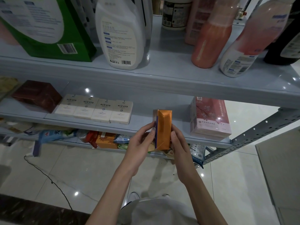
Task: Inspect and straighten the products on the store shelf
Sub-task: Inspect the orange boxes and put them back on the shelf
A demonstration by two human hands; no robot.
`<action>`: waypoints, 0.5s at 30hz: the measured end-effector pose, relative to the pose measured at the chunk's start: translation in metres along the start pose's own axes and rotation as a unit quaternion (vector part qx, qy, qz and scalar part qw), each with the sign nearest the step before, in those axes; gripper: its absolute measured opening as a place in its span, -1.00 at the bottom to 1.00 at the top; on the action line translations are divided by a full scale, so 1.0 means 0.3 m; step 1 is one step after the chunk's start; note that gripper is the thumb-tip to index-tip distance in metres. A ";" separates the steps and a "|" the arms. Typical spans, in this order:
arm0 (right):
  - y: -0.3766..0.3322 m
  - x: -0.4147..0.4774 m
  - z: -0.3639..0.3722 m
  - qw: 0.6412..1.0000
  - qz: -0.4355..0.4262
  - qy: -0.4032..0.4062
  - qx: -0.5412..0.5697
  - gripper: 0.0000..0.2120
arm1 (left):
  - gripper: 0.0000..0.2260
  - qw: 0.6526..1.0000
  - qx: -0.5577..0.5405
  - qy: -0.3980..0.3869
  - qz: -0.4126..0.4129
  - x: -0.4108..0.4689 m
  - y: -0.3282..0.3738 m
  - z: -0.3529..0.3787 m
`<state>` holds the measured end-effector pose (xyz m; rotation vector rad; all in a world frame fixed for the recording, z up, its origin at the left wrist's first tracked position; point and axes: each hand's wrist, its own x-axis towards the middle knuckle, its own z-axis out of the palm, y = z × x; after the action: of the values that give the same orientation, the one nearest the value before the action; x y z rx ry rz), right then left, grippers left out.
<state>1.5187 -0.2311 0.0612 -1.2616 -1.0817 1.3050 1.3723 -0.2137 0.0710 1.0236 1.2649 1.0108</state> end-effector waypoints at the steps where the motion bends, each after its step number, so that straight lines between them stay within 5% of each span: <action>1: -0.002 -0.001 0.001 1.000 -0.006 0.004 -0.004 -0.69 | -0.68 1.000 0.001 0.000 -0.001 0.000 0.000 0.001; 15: -0.002 -0.007 -0.004 1.000 0.009 0.000 -0.003 -0.64 | -0.69 0.999 -0.024 0.005 -0.020 0.002 -0.008 0.002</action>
<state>1.5200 -0.2331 0.0618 -1.2785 -1.0776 1.3157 1.3731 -0.2138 0.0685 0.9537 1.2592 1.0127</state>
